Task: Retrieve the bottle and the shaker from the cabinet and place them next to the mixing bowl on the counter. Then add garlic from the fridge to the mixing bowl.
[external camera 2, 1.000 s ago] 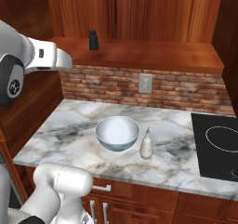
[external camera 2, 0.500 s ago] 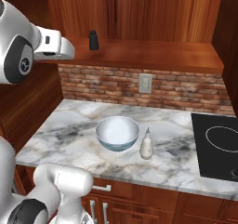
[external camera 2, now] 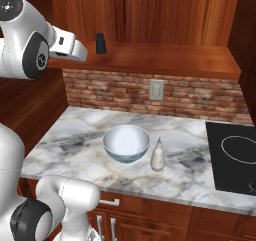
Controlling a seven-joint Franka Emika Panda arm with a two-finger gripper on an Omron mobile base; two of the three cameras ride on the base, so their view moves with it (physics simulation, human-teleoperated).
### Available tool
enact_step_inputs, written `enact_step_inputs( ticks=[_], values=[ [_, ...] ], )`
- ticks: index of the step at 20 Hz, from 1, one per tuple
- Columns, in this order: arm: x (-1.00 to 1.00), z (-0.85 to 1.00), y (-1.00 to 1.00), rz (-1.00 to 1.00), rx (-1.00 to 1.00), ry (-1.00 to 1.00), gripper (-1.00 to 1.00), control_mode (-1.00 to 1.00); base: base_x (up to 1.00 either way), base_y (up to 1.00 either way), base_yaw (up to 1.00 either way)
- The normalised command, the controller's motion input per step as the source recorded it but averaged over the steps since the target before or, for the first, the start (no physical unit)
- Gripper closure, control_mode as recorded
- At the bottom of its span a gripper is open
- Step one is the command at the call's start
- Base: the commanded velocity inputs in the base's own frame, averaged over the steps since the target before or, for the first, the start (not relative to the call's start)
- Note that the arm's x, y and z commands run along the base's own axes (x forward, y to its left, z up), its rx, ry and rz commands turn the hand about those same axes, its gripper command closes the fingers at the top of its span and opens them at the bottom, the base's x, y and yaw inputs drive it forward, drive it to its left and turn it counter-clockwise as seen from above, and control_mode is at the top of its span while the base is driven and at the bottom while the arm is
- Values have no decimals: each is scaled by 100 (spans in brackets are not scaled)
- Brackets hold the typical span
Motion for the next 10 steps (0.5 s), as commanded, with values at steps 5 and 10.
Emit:
enact_step_inputs(
  ticks=[5,10],
  values=[
    [45,0,0,1,11,0,-100,-100,0,0,0],
    [33,0,0,5,-3,0,-100,-100,0,0,0]
  ],
)
